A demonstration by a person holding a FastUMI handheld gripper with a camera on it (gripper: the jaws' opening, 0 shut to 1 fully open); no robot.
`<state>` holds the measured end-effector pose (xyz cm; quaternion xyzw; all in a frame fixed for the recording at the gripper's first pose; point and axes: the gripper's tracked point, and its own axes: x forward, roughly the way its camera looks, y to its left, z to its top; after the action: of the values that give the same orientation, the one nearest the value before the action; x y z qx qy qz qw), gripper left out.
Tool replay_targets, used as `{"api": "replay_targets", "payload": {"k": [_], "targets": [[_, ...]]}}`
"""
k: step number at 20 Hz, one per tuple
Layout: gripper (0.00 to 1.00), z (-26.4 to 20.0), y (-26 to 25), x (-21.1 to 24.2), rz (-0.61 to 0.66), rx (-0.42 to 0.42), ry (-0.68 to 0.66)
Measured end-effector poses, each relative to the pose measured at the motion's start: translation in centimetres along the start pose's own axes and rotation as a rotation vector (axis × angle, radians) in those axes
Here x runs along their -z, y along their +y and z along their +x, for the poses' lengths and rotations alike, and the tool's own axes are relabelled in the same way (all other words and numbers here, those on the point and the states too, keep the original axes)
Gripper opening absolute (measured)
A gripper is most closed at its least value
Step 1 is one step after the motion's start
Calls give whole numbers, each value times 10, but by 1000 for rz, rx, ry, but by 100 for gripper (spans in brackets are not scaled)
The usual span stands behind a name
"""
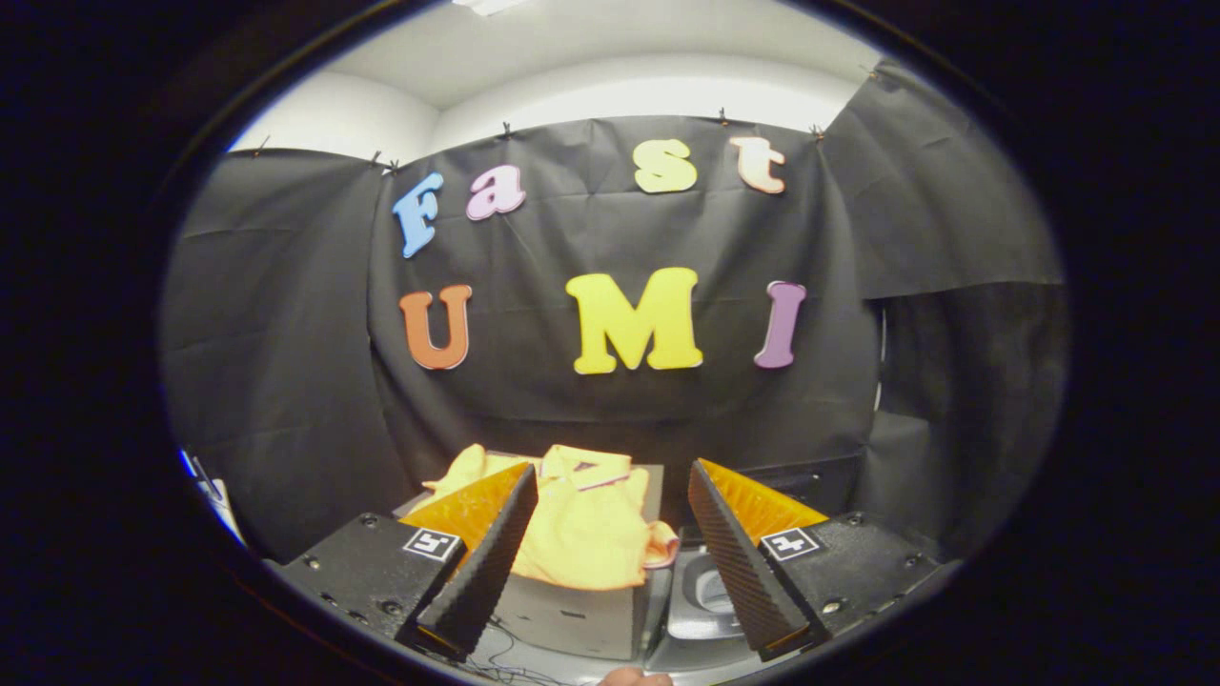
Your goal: Put the clothes into the washing machine and then close the washing machine lid.
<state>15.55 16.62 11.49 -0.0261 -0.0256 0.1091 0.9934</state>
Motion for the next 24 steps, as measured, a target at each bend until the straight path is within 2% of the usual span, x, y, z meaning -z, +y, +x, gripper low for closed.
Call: {"api": "replay_targets", "payload": {"k": [6, 13, 16, 19, 22, 24], "targets": [[100, 92, 48, 19, 47, -44, 90], [100, 184, 81, 75, 92, -55, 254], [100, 207, 91, 109, 112, -61, 348], [100, 222, 90, 138, 134, -28, 425], [100, 232, 88, 155, 131, 3, 477], [100, 236, 92, 163, 118, -10, 497]]}}
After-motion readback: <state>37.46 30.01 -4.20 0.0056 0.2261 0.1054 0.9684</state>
